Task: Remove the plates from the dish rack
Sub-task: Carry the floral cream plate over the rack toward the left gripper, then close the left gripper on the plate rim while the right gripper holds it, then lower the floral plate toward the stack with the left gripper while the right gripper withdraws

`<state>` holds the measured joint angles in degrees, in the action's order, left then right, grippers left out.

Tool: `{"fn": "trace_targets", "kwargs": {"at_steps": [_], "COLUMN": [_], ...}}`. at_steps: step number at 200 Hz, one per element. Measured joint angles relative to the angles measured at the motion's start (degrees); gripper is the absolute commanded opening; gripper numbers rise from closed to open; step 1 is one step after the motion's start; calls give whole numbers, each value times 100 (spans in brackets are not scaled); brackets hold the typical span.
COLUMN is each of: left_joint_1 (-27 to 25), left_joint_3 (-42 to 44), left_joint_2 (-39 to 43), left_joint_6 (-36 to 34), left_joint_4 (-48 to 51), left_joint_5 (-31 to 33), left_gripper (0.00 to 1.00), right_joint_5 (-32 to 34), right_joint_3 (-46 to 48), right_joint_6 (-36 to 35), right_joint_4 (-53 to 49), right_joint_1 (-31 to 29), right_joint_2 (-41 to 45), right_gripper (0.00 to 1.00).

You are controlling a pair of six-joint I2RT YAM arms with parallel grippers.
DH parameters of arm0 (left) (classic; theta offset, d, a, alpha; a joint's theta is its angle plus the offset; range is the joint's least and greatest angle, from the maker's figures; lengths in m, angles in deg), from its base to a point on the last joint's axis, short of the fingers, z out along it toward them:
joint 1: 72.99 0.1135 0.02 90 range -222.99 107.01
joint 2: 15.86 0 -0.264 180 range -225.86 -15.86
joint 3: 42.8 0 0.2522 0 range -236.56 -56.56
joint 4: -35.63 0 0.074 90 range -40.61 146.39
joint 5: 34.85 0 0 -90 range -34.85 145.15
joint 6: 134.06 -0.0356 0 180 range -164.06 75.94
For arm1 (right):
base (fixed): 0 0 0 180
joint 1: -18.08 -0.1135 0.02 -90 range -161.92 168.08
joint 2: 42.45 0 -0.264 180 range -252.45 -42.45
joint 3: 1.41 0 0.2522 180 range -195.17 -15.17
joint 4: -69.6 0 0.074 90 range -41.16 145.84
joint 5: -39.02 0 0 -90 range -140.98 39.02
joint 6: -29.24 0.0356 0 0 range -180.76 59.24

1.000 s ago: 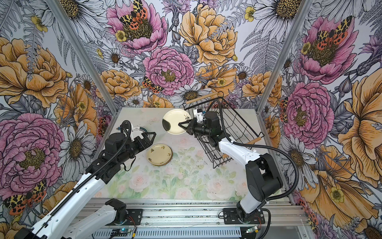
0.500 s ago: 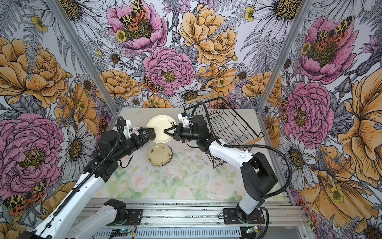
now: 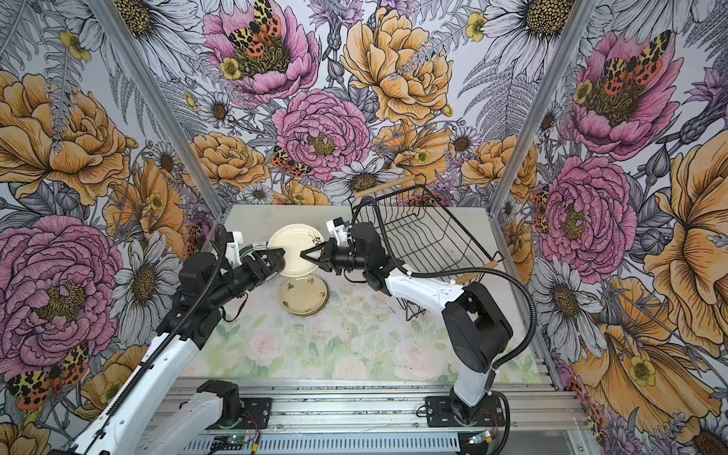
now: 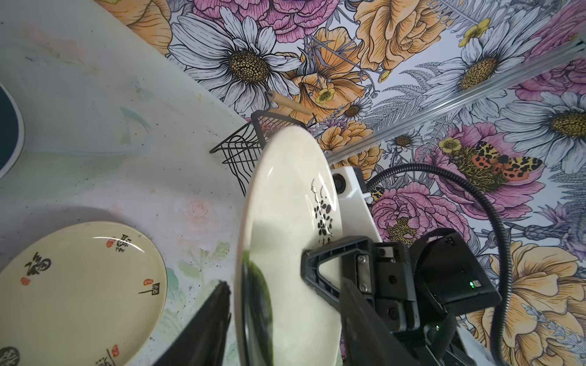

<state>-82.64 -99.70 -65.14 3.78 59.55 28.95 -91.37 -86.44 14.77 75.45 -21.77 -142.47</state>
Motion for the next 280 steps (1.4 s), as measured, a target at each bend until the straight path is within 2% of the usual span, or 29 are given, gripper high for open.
{"fn": "trace_targets", "kwargs": {"at_steps": [15, 31, 58, 77, 83, 115, 122, 129, 131, 175, 214, 256, 280], "left_joint_1": [55, 98, 197, 291, 297, 466, 518, 584, 608, 1541, 2334, 2603, 2608], "left_joint_3": [9, 15, 85, 83, 83, 76, 48, -4, -22, -887, -1154, -1270, -1368], "left_joint_2": [0, 0, -4, -2, 2, 11, 11, 9, 9, -101, -153, -188, -160], "left_joint_6": [22, 50, 122, 267, 249, 212, 214, 214, 216, 114, -125, -463, -638], "left_joint_4": [-9, -13, 66, 168, 214, 509, 640, 804, 848, 1996, 2695, 3440, 3689], "left_joint_5": [-63, -136, -173, -205, -240, -433, -483, -546, -557, -942, -1056, -739, -354], "left_gripper": [39, 28, 8, 4, 3, 0, 0, 0, 0, 0, 0, 0, 0], "right_joint_5": [-2, -31, -111, -153, -177, -348, -396, -442, -435, -713, -658, -492, -15], "right_joint_3": [-17, -28, -177, -188, -190, -208, -214, -236, -240, -509, -815, -841, -839], "right_joint_6": [7, 4, -94, -240, -238, -243, -267, -295, -284, -807, -2273, -3648, -4301], "right_joint_4": [44, 42, 61, 107, 105, 81, 81, 66, 61, -424, -2194, -3421, -3860], "right_joint_1": [-13, -50, -76, -118, -131, -188, -186, -186, -186, -20, 503, 1064, 1259], "right_joint_2": [-9, -35, -175, -258, -286, -372, -374, -374, -374, -363, -227, 433, 879], "right_gripper": [0, 0, 14, 26, 31, 72, 82, 98, 99, 99, 99, 99, 99]}}
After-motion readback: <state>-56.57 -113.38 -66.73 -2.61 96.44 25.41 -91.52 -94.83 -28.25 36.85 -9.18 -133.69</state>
